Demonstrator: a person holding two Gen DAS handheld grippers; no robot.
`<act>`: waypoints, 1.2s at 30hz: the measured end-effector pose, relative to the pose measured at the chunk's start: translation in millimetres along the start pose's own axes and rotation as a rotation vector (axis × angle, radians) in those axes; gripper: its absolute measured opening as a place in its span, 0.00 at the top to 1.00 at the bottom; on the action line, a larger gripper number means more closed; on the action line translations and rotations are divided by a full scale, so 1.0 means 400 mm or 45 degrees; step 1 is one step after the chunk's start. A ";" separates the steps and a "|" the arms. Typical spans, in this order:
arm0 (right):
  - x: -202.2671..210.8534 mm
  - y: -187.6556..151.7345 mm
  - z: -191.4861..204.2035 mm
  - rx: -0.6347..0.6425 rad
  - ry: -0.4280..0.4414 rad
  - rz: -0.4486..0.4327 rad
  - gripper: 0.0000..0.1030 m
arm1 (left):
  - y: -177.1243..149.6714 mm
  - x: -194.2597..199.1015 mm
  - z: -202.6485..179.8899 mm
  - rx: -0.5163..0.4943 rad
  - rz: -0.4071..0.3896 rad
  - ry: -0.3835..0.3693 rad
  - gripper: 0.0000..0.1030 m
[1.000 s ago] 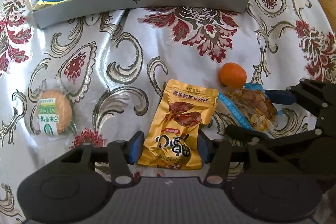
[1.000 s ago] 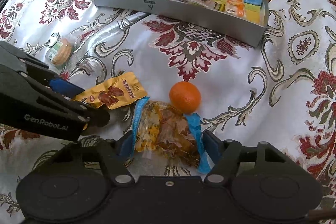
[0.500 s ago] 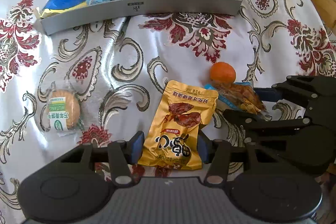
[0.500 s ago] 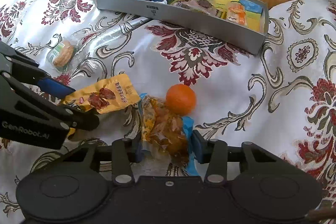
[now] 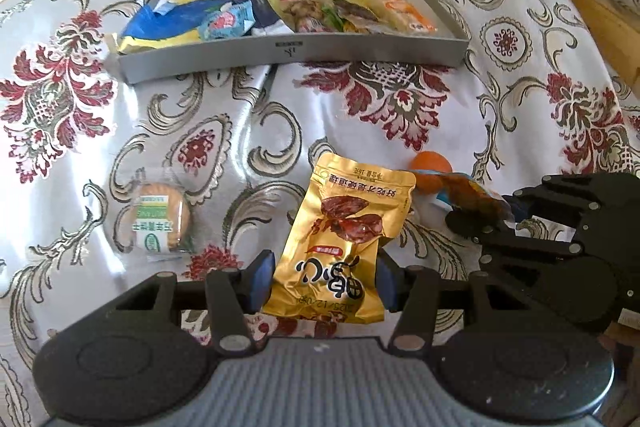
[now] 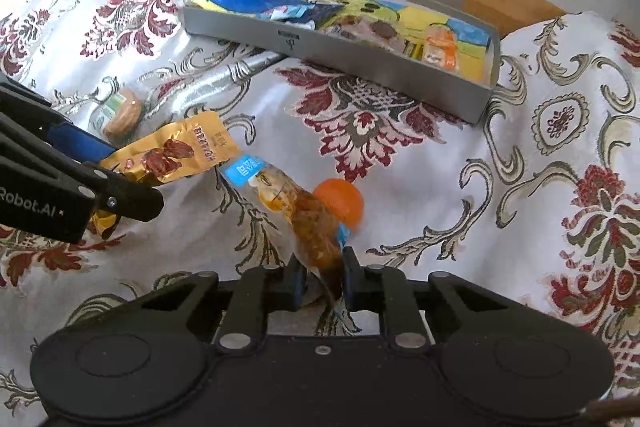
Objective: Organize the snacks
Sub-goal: 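Lift both pouches and carry them over the grey tray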
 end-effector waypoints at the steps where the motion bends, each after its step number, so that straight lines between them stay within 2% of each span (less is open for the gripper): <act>1: 0.006 0.002 -0.001 -0.005 -0.003 -0.007 0.82 | 0.001 0.005 0.000 0.001 -0.007 0.003 0.45; 13: 0.088 0.031 -0.015 -0.053 -0.029 -0.134 0.82 | 0.028 0.051 0.012 0.022 -0.078 0.017 0.45; 19: 0.101 0.040 -0.018 -0.064 -0.033 -0.163 0.82 | 0.033 0.056 0.015 0.033 -0.090 0.024 0.45; 24: 0.131 0.063 -0.025 -0.090 -0.041 -0.238 0.82 | 0.057 0.067 0.023 0.052 -0.131 0.027 0.45; 29: 0.147 0.104 -0.046 -0.120 -0.071 -0.331 0.82 | 0.113 0.079 0.047 0.089 -0.203 0.052 0.45; 36: 0.116 0.170 -0.111 -0.207 -0.135 -0.427 0.82 | 0.247 0.097 0.082 0.161 -0.347 0.119 0.45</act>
Point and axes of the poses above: each gripper's, at about its wrist camera, not at the fingertips, and x roughly against the way its jaws point, z to its left, y to its top, the point moved 10 cm from there along -x, roughly the way its jaws point, and after that the axes turned 5 degrees about -y, right-handed, at the moved point
